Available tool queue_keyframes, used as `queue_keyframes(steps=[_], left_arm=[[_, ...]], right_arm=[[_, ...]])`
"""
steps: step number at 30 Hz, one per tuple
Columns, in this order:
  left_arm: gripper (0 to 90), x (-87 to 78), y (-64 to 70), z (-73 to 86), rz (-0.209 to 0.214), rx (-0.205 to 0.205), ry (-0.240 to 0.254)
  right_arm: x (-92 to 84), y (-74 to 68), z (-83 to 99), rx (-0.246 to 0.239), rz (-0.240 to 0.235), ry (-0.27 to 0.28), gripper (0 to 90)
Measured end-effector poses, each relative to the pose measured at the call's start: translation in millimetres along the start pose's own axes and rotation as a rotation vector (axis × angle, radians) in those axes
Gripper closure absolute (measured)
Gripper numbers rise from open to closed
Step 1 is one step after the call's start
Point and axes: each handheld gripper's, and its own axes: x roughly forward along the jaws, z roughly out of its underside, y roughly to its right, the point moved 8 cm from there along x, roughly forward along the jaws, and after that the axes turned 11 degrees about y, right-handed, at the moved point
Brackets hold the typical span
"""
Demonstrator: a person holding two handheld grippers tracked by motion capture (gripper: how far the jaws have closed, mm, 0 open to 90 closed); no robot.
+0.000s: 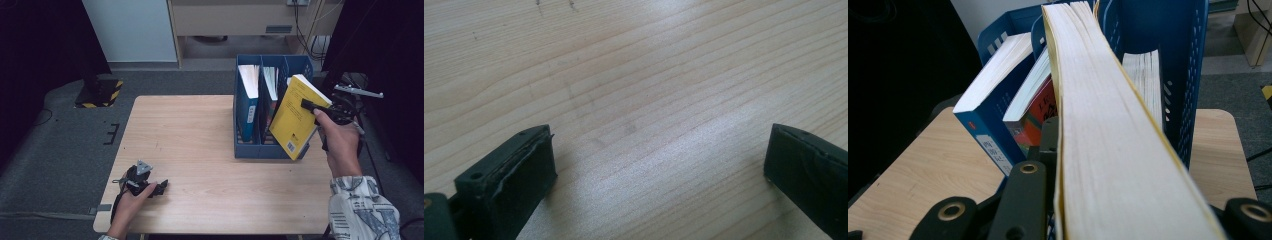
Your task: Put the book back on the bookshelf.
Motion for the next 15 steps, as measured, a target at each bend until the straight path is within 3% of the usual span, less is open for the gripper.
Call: queue_keyframes(steps=[15], left_arm=[[0.0,0.2,0.1,-0.1,0.002,0.001,0.000]], right_arm=[[17.5,-5.3,-7.5,-0.011,0.021,0.000,75.0]])
